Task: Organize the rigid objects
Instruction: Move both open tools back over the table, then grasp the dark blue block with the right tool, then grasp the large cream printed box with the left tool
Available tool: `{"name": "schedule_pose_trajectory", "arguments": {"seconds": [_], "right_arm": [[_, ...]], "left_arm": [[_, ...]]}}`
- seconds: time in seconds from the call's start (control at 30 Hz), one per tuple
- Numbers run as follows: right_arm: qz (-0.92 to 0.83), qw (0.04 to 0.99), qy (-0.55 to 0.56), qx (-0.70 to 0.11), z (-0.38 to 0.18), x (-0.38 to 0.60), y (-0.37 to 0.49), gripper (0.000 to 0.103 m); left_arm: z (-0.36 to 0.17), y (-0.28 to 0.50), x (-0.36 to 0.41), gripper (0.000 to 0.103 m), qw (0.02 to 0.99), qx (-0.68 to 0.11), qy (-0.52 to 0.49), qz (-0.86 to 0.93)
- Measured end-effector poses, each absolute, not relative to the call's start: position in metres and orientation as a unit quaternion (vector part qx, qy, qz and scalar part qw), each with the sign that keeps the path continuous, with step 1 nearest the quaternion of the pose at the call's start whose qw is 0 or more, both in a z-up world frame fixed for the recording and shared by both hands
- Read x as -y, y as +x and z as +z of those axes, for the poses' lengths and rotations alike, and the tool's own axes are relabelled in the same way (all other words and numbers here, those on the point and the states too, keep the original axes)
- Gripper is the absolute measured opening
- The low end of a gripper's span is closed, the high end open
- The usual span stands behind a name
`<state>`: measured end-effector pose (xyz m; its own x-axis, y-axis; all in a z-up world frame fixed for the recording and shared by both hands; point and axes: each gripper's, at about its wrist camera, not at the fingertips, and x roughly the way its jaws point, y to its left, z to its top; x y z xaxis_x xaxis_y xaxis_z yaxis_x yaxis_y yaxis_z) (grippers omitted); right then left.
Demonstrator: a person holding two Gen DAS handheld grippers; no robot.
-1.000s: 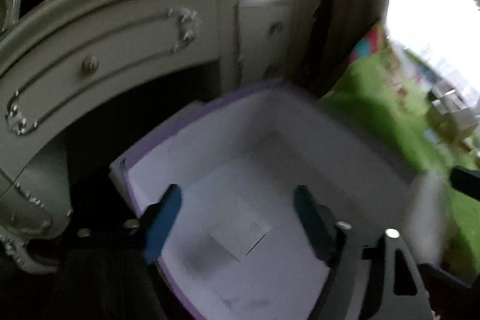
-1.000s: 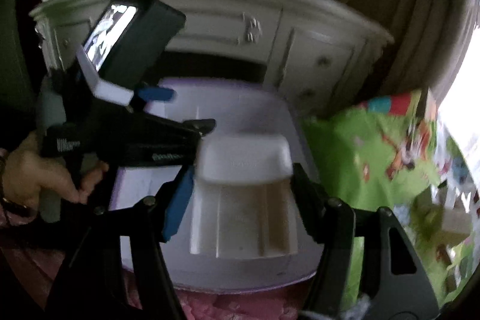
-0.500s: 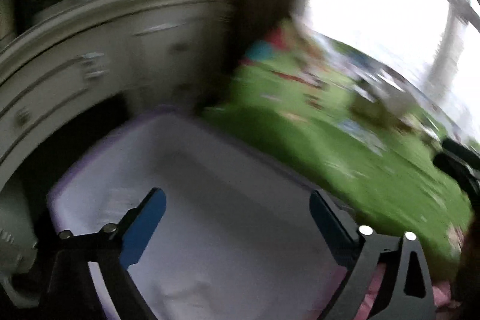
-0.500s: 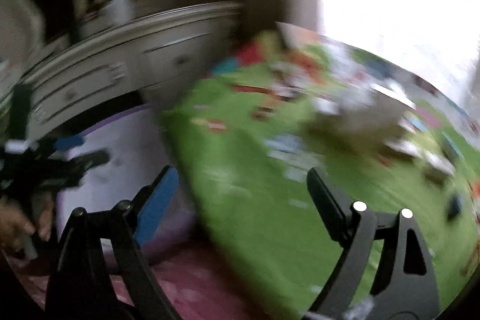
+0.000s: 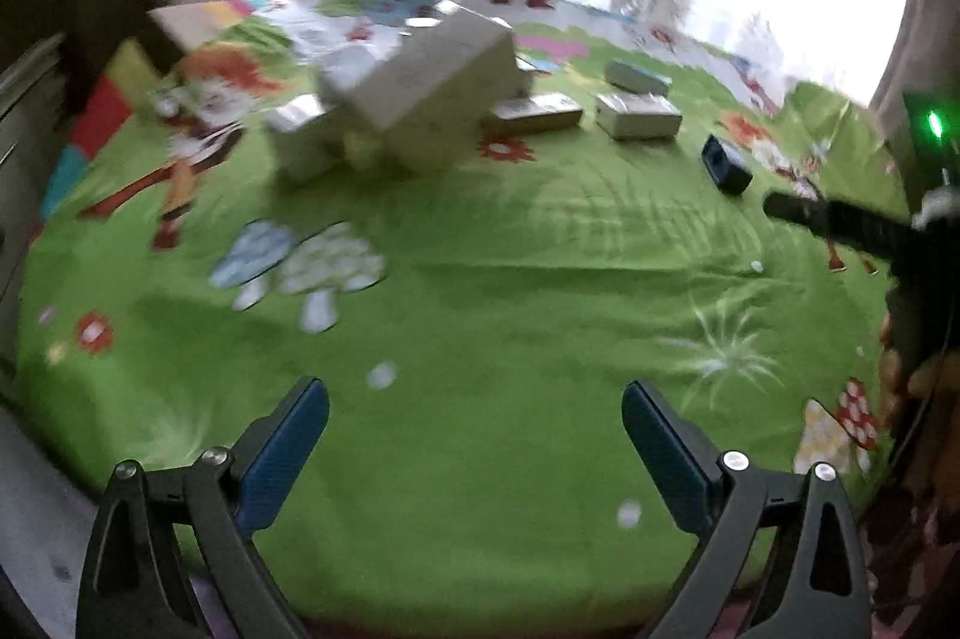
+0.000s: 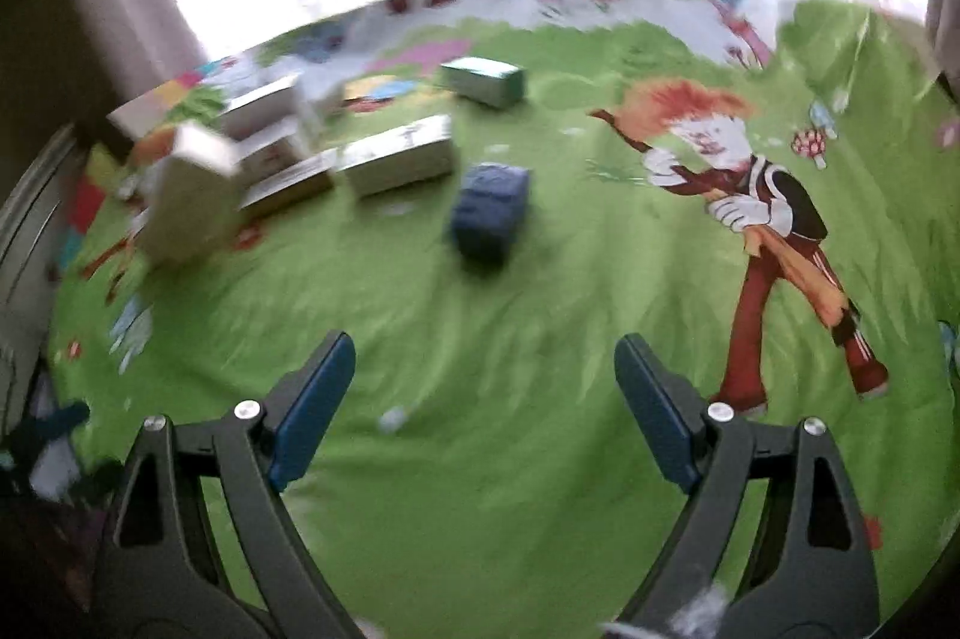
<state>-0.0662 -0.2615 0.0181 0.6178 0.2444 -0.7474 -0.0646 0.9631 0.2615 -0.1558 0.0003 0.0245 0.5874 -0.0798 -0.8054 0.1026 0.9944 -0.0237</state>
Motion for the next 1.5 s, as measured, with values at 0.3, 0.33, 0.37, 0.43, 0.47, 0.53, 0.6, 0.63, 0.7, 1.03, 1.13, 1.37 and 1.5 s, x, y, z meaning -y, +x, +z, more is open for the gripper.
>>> {"name": "schedule_pose_trajectory", "arguments": {"seconds": [0.3, 0.33, 0.37, 0.43, 0.47, 0.53, 0.6, 0.63, 0.7, 1.03, 1.13, 1.37, 1.5], "right_arm": [[0.051, 0.895, 0.064, -0.438, 0.003, 0.236, 0.001, 0.083], [0.044, 0.897, 0.050, -0.438, 0.004, 0.234, 0.002, 0.071], [0.040, 0.899, 0.045, -0.435, 0.005, 0.235, 0.001, 0.037], [0.051, 0.900, 0.061, -0.429, 0.005, 0.244, -0.005, 0.032], [0.060, 0.899, 0.074, -0.427, 0.005, 0.250, -0.008, 0.032], [0.066, 0.898, 0.087, -0.426, 0.005, 0.257, -0.013, 0.032], [0.064, 0.898, 0.083, -0.427, 0.005, 0.257, -0.016, 0.032], [0.062, 0.898, 0.077, -0.428, 0.006, 0.255, -0.016, 0.032], [0.055, 0.899, 0.063, -0.430, 0.007, 0.251, -0.015, 0.032], [0.059, 0.898, 0.072, -0.430, 0.006, 0.253, -0.013, 0.032], [0.063, 0.897, 0.083, -0.429, 0.006, 0.256, -0.014, 0.032], [0.065, 0.897, 0.088, -0.429, 0.005, 0.258, -0.013, 0.032], [0.066, 0.896, 0.092, -0.429, 0.005, 0.258, -0.014, 0.032]], "left_arm": [[0.008, -0.143, -0.010, 0.100, 0.884, -0.465, 0.027, -0.029], [0.009, -0.140, -0.013, 0.100, 0.885, -0.464, 0.029, -0.027], [0.012, -0.137, -0.014, 0.100, 0.886, -0.462, 0.031, -0.026], [0.022, -0.122, -0.020, 0.100, 0.896, -0.442, 0.037, -0.020], [0.029, -0.110, -0.022, 0.100, 0.902, -0.429, 0.037, -0.019], [0.042, -0.088, -0.023, 0.100, 0.911, -0.409, 0.033, -0.029], [0.054, -0.069, -0.019, 0.100, 0.918, -0.392, 0.040, -0.043], [0.062, -0.057, -0.012, 0.100, 0.921, -0.381, 0.055, -0.055], [0.069, -0.039, 0.005, 0.100, 0.922, -0.363, 0.119, -0.068], [0.051, -0.026, 0.072, 0.048, 0.873, -0.375, 0.288, -0.118], [0.080, -0.032, 0.074, 0.024, 0.850, -0.450, 0.175, -0.211], [0.097, -0.036, 0.079, 0.081, 0.861, -0.426, 0.202, -0.189], [0.087, -0.051, 0.076, 0.090, 0.862, -0.395, 0.247, -0.198]]}}
